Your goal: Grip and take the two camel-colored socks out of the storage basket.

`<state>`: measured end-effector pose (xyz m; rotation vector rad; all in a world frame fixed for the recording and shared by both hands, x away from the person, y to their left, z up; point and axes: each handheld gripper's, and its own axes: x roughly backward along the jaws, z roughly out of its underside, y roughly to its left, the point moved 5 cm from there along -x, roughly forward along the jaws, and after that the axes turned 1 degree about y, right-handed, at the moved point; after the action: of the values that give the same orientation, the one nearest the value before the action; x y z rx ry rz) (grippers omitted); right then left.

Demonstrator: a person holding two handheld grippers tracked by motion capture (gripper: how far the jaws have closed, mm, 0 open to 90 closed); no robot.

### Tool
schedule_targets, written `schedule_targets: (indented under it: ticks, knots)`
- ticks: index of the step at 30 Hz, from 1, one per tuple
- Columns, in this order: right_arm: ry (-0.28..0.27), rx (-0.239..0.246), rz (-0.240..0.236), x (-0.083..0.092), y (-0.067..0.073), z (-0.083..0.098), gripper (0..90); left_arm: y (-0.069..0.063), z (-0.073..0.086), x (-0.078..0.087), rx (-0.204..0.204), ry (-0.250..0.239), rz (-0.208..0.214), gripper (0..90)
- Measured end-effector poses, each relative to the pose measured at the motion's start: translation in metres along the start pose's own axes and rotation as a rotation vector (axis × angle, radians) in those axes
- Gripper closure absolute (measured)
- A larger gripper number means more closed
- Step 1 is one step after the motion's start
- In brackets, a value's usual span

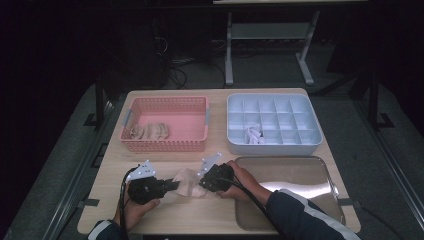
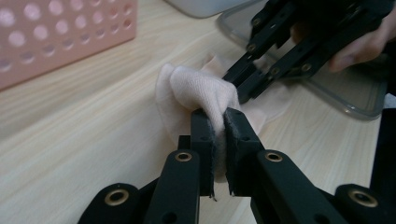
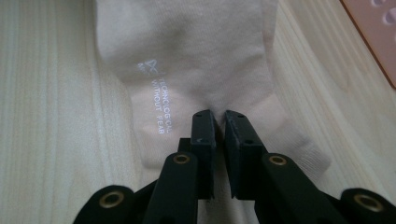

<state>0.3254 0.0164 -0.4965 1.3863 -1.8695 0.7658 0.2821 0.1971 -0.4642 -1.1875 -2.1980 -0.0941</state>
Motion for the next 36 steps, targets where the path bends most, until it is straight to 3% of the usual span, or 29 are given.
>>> schedule_targets:
  ticks: [12, 14, 15, 18, 24, 25, 28, 31, 36]
  knots:
    - [-0.021, -0.006, -0.002, -0.002, -0.002, -0.001, 76.5, -0.012, -0.009, -0.013, -0.026, -0.009, 0.05, 82.9]
    - [-0.022, -0.004, 0.004, -0.001, -0.002, -0.001, 74.0, -0.012, -0.01, -0.016, -0.027, -0.008, 0.054, 82.9]
    - [-0.034, -0.013, 0.006, 0.0, -0.003, -0.001, 64.9, -0.013, -0.01, -0.018, -0.031, 0.003, 0.05, 82.9]
    - [-0.067, -0.018, -0.003, 0.008, -0.004, -0.002, 58.6, -0.011, -0.01, -0.019, -0.03, 0.007, 0.044, 82.9]
    - [-0.107, -0.044, 0.005, 0.033, -0.009, 0.003, 64.5, -0.007, -0.011, -0.018, -0.016, 0.0, 0.037, 82.5]
    - [-0.093, -0.042, 0.028, 0.041, -0.013, 0.009, 69.1, -0.007, -0.012, -0.018, -0.019, 0.001, 0.034, 82.4]
    - [-0.066, -0.054, 0.03, 0.048, -0.013, 0.02, 73.3, -0.008, -0.014, -0.018, -0.022, -0.003, 0.032, 82.2]
    - [-0.029, -0.057, 0.04, 0.048, -0.014, 0.032, 73.6, -0.008, -0.017, -0.019, -0.03, -0.006, 0.027, 82.1]
    - [-0.02, -0.069, 0.045, 0.054, -0.015, 0.043, 73.8, -0.007, -0.021, -0.02, -0.038, -0.004, 0.022, 82.2]
